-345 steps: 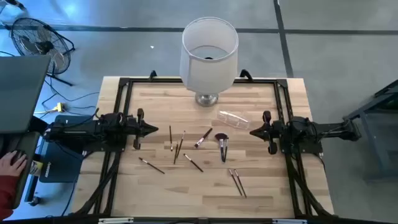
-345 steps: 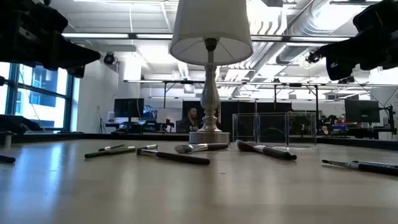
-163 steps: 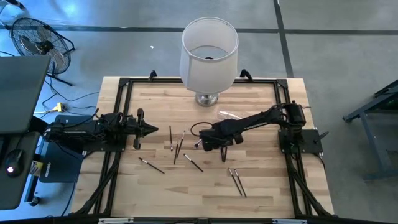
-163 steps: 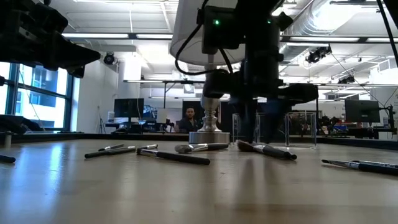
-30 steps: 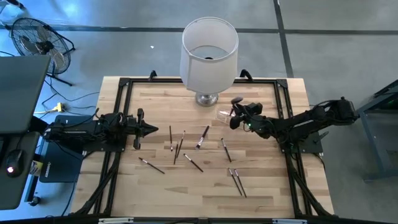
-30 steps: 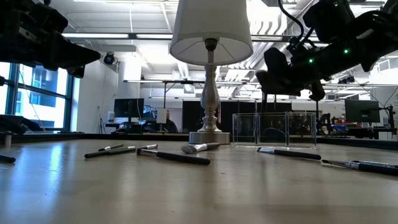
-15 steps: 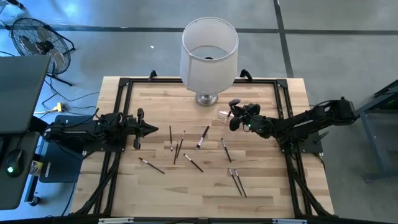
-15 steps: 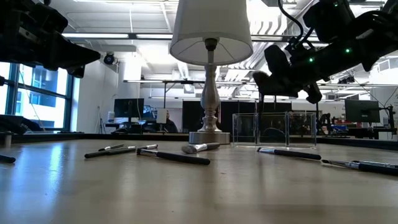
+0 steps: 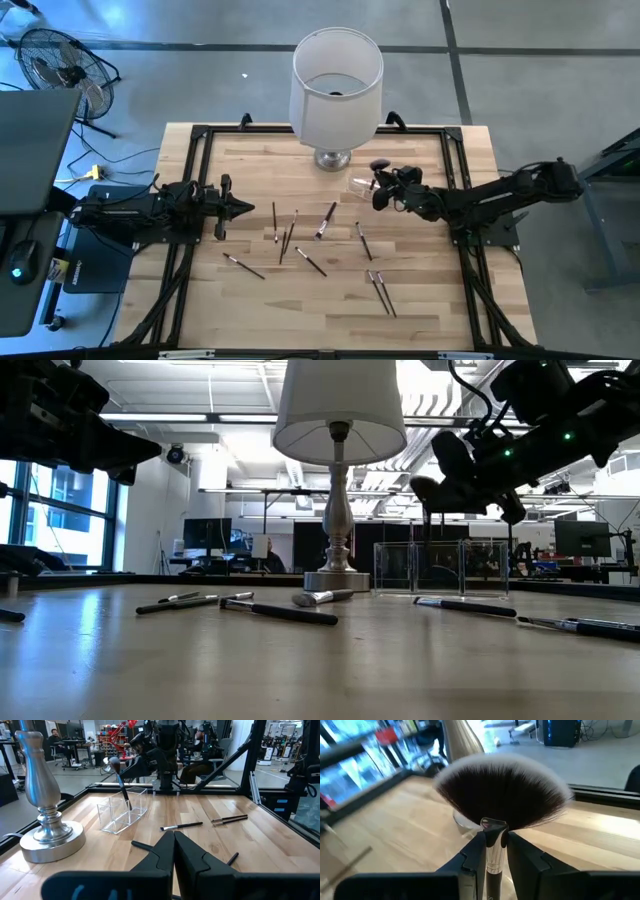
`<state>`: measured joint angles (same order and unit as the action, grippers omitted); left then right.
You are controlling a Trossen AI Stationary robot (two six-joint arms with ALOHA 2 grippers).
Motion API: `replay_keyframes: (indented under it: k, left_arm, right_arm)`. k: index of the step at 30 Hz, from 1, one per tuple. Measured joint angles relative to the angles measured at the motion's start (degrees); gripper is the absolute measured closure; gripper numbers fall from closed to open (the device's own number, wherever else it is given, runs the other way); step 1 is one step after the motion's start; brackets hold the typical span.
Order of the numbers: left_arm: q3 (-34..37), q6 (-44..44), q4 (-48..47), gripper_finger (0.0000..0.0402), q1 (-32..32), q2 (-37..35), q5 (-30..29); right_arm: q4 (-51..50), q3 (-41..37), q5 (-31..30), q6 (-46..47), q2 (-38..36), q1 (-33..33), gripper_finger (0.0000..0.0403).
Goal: Put items in baskets/containers
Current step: Put the black highlighter brush into the transparent organizer
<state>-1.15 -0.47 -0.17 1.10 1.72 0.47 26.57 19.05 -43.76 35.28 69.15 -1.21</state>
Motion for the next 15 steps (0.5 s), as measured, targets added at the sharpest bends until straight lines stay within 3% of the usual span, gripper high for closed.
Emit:
replay_keyframes:
  k: [7, 15]
  left_arm:
    - [0.0, 0.0, 0.0, 0.04, 0.0, 0.0, 0.0]
    - [0.0, 0.0, 0.0, 0.04, 0.0, 0.0, 0.0]
  right_arm:
    - [-24.7, 10.1, 5.8, 0.9, -1.4, -1.5, 0.0335]
    - [-34.5, 14.7, 8.7, 3.9, -1.3, -4.1, 0.0309]
